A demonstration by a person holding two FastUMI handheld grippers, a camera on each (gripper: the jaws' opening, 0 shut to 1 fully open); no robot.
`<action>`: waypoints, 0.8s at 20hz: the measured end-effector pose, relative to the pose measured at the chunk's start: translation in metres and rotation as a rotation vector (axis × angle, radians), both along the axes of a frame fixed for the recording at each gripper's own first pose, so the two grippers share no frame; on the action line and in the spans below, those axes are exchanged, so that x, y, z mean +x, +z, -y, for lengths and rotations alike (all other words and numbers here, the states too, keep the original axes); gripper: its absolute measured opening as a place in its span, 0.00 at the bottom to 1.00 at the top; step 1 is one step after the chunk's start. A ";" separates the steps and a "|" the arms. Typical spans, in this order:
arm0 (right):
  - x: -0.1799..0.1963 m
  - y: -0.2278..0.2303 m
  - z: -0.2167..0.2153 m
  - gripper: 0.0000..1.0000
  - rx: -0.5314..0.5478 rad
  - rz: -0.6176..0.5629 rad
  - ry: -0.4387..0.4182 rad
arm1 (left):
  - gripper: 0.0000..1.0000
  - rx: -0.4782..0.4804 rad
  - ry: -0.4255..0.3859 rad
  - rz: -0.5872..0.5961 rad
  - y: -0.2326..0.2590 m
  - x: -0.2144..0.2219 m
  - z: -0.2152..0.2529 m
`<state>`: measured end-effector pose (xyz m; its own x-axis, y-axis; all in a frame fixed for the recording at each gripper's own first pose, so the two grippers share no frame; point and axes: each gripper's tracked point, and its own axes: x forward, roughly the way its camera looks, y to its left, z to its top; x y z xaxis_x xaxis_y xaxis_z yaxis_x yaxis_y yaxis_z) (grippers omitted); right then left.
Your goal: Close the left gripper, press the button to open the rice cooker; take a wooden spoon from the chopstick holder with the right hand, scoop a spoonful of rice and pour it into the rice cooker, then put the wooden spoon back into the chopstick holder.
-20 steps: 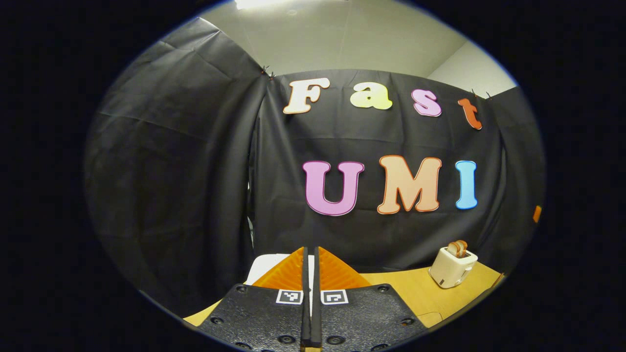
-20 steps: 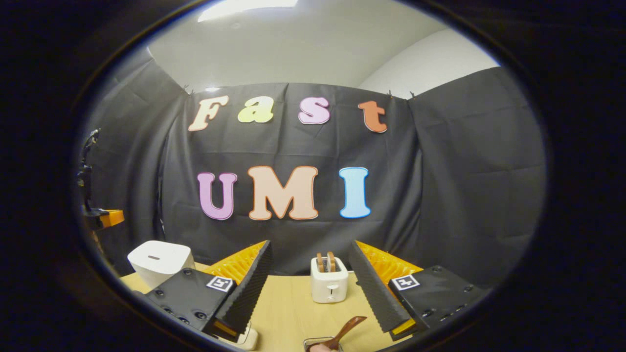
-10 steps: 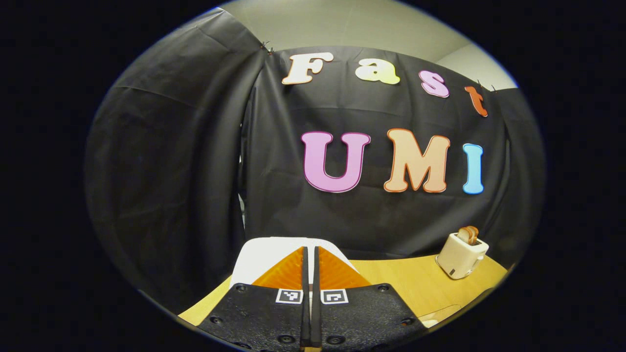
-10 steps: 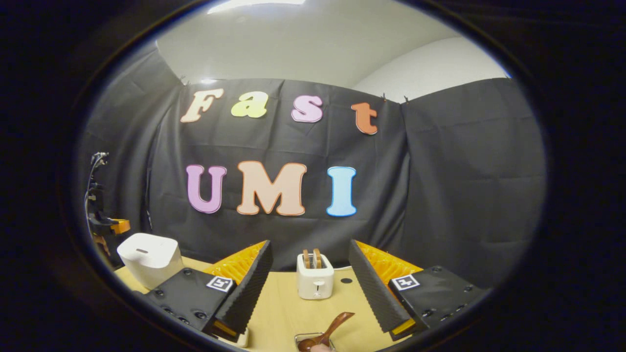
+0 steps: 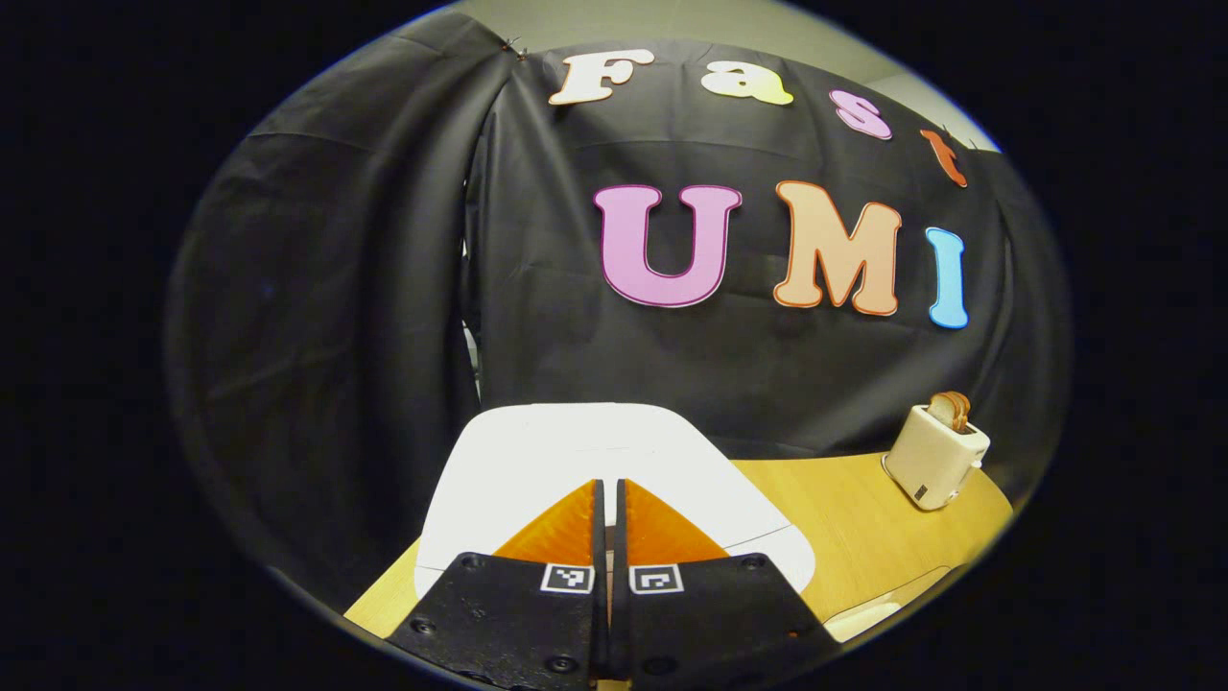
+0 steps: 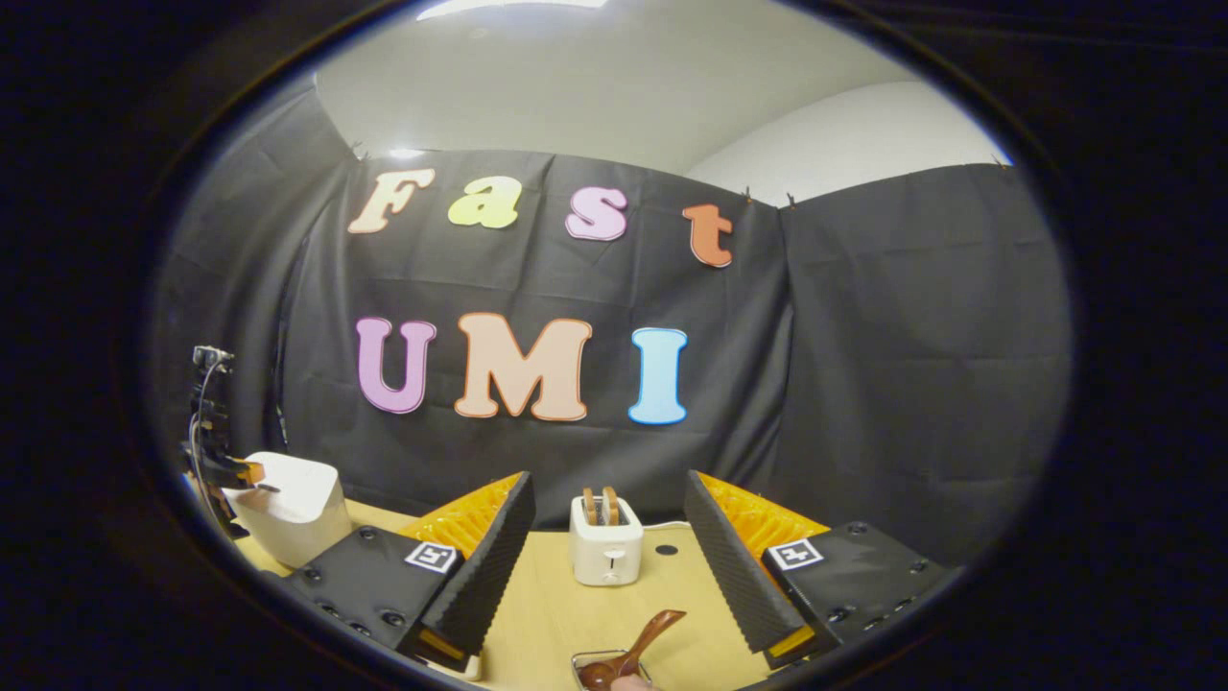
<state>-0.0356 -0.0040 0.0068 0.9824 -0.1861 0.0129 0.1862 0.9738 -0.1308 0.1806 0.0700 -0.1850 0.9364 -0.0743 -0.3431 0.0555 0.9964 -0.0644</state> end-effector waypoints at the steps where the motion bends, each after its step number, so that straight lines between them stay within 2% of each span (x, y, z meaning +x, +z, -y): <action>1: 0.000 0.001 0.000 1.00 0.000 -0.001 0.000 | 0.00 0.001 0.000 -0.008 -0.004 -0.001 0.000; 4: 0.001 0.002 0.000 1.00 -0.002 0.002 0.004 | 0.00 0.023 -0.006 -0.046 -0.019 -0.012 0.004; 6: 0.002 0.002 -0.001 1.00 -0.001 -0.001 0.007 | 0.00 0.059 -0.010 0.001 -0.016 -0.009 0.004; 10: 0.003 -0.001 0.001 1.00 0.006 -0.007 0.008 | 0.00 0.004 0.015 -0.006 -0.019 -0.011 0.002; 16: 0.004 0.006 0.011 1.00 0.030 0.013 0.014 | 0.00 0.050 0.017 0.015 -0.006 -0.016 0.002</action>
<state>-0.0311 -0.0146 0.0128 0.9847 -0.1733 0.0205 0.1745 0.9797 -0.0990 0.1649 0.0680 -0.1906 0.9423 -0.0415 -0.3322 0.0392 0.9991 -0.0134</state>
